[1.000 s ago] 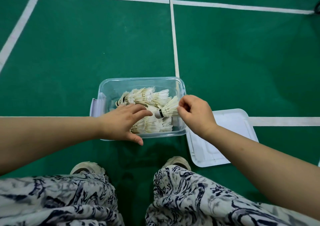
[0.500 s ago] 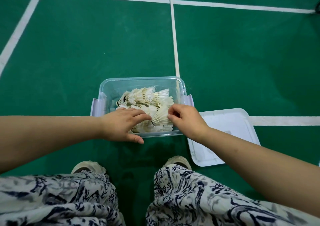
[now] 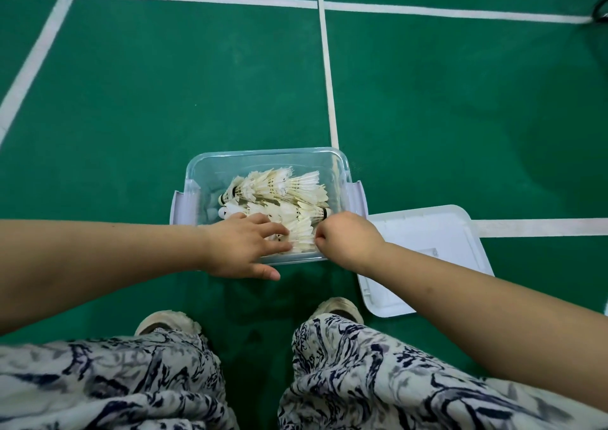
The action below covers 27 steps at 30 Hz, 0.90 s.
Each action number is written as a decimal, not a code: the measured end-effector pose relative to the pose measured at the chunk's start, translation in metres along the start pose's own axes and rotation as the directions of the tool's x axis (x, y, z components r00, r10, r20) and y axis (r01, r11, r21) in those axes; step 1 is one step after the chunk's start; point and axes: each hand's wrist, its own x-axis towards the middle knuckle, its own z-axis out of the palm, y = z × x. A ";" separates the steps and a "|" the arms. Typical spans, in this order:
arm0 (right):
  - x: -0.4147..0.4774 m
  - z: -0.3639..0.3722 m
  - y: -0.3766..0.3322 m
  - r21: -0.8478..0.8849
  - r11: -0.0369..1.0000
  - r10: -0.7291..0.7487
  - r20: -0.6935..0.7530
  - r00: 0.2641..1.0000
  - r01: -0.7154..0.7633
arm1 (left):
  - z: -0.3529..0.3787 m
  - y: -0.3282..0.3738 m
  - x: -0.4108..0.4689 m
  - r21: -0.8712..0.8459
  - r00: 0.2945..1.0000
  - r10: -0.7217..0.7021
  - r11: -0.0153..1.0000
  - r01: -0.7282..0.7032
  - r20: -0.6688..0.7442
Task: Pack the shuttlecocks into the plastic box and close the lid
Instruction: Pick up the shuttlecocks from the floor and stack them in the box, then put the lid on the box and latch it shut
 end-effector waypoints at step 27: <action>-0.086 0.081 0.174 0.245 0.843 0.467 0.108 0.877 -0.479 | -0.074 0.065 0.103 0.145 0.932 0.251 0.965 -0.219 -0.260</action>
